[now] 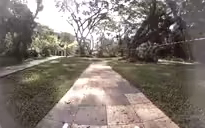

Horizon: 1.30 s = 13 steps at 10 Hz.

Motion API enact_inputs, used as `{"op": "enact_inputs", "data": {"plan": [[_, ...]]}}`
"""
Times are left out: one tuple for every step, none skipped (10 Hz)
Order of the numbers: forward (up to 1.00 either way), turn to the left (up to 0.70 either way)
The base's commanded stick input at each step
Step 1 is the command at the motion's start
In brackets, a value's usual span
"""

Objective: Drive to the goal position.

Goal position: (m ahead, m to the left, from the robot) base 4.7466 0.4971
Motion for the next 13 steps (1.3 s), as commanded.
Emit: {"op": "enact_inputs", "data": {"plan": [[0.70, 0.00], [0.70, 0.00], [0.70, 0.00], [0.70, 0.00], [0.70, 0.00], [0.70, 0.00], [0.70, 0.00], [0.70, 0.00], [0.70, 0.00], [0.70, 0.00], [0.70, 0.00], [0.70, 0.00], [0.70, 0.07]]}}
